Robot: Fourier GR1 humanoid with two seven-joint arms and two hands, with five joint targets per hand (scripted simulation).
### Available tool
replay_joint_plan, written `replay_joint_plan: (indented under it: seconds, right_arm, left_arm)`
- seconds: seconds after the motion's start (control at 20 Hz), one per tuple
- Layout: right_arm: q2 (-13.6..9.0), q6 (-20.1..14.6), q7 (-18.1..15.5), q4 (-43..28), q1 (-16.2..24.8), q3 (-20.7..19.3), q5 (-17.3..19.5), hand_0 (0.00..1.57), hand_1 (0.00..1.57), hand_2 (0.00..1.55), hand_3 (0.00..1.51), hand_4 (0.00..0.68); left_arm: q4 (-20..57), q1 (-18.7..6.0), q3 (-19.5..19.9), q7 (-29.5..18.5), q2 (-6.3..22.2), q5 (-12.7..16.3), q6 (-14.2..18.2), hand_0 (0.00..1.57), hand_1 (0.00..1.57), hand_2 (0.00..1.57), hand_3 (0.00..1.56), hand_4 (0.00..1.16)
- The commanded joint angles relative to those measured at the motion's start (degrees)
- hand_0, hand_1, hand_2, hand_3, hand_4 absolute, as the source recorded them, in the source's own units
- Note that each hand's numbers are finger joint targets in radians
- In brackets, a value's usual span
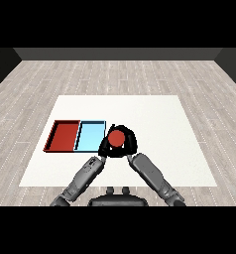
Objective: Pick the red can and put it in the red box
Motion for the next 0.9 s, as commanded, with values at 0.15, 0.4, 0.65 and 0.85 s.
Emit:
replay_joint_plan:
  seconds: [0.15,0.4,0.65,0.85]
  right_arm:
    - [0.4,-0.1,1.6,-2.6,1.9,1.3,1.3,1.51,1.51,1.45,1.39,0.649]
    - [0.4,-3.6,-2.8,3.3,-2.2,3.6,-2.9,1.49,1.49,1.44,1.39,0.649]
    - [-0.8,1.6,2.0,-6.4,4.9,-0.1,1.5,1.49,1.49,1.44,1.39,0.642]
    - [0.4,-1.5,5.0,-3.5,-2.0,0.5,-0.7,1.44,1.44,1.39,1.34,0.406]
  left_arm:
    - [1.2,-1.2,0.8,0.2,-0.6,3.4,7.4,1.57,1.57,1.57,1.49,1.13]
    - [7.2,-3.6,-3.6,-4.4,-0.6,8.4,11.2,1.57,1.57,1.56,1.48,1.12]
    - [1.1,-2.9,-3.3,-2.1,-0.6,4.8,14.6,1.57,1.57,1.56,1.48,1.14]
    - [0.2,-3.4,-1.3,-6.0,-0.5,4.4,13.9,1.57,1.57,1.57,1.50,1.14]
